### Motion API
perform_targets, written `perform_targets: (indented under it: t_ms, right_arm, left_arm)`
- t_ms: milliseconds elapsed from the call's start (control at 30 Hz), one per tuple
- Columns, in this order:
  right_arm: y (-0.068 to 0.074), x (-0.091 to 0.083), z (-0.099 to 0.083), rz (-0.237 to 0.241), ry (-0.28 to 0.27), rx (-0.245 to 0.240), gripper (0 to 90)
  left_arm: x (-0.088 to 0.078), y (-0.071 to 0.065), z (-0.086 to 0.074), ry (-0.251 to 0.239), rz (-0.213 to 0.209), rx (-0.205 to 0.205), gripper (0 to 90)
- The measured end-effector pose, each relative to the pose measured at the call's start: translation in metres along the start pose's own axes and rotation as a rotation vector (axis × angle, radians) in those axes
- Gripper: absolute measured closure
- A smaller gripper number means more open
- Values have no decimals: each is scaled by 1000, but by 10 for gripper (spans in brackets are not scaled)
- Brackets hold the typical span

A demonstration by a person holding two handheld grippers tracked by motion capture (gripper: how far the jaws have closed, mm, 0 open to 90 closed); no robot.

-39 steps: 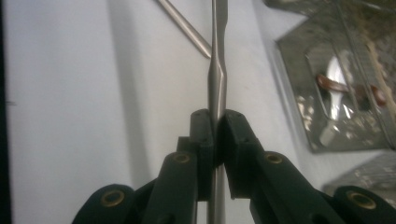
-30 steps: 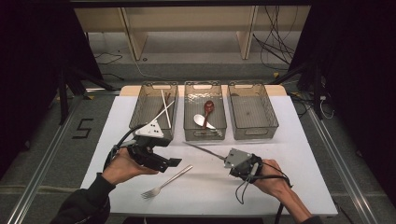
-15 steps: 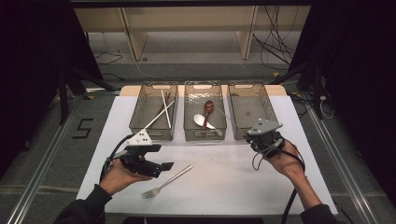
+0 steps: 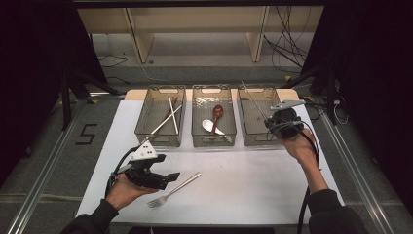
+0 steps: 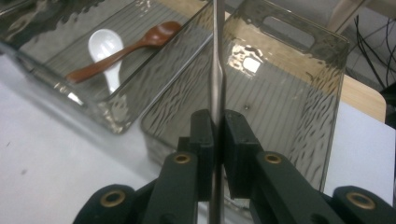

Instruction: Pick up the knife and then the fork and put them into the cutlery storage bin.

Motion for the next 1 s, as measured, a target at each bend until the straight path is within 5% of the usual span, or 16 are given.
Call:
perform_targets:
  t_ms: [567,1000]
  right_arm:
    - [-25,35,28,-35,62,164,840]
    - [-38,48,28,-71,74,206,839]
  left_arm:
    - [-2,1,-4,-19,19,0,169]
    - [-1,1,-5,-10,13,4,169]
Point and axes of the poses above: each handheld gripper's, and its own axes: x roughly forward along the jaws, z roughly out of its top, y roughly to its left, the point moved 9 cm from there along x, roughly forward along the jaws, and after that the axes turned 10 degrees about x, right-handed, at the moved point
